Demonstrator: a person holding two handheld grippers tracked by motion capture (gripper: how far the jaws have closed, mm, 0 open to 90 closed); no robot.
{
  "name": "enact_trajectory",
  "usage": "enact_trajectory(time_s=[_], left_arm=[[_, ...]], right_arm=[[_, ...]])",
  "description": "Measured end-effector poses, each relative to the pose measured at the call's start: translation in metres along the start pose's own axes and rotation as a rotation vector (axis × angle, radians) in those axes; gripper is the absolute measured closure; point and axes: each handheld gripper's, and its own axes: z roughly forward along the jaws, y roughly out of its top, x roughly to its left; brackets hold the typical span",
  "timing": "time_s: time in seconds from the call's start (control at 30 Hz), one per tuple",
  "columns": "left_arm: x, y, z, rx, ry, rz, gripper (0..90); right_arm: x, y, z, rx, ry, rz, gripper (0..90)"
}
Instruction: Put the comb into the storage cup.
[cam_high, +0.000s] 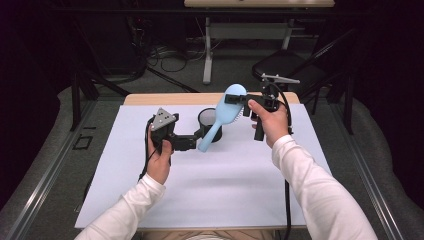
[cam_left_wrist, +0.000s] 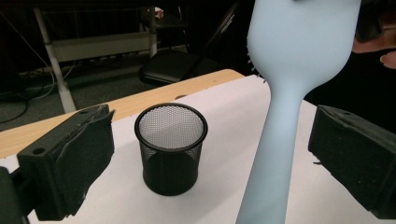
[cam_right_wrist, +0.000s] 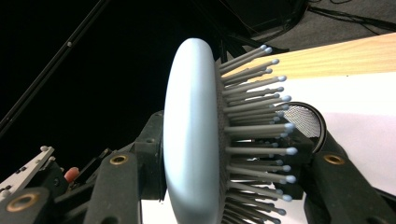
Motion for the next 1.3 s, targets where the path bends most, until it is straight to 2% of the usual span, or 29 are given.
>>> enact_trajectory(time_s=[0.07, 0.17, 0.47, 0.6, 0.73, 0.8, 1.3], left_arm=[[0.001, 0.0, -0.001, -0.005, 0.001, -0.004, 0.4], [0.003, 0.001, -0.001, 0.012, 0.005, 0.009, 0.4], [0.007, 0.001, -0.003, 0.017, 0.015, 0.0, 0.4], [0.01, 0.002, -0.002, 0.019, -0.009, -0.027, 0.4], [0.013, 0.002, -0.004, 0.011, 0.003, -0.029, 0.4], [0.014, 0.002, -0.006, -0.003, -0.003, -0.044, 0.4], [0.029, -0.003, -0.013, -0.002, 0.016, -0.069, 0.4]], right_arm=[[0.001, 0.001, -0.001, -0.003, 0.001, 0.001, 47.7], [0.002, 0.002, -0.001, -0.006, -0.002, -0.003, 47.7], [0.006, 0.007, -0.002, -0.01, -0.014, -0.019, 47.7], [0.007, 0.009, -0.002, -0.016, -0.024, -0.02, 47.8], [0.008, 0.011, -0.001, -0.019, -0.03, -0.025, 47.7], [0.009, 0.012, 0.0, -0.019, -0.035, -0.033, 47.7], [0.01, 0.02, 0.001, -0.045, -0.065, -0.047, 47.8]])
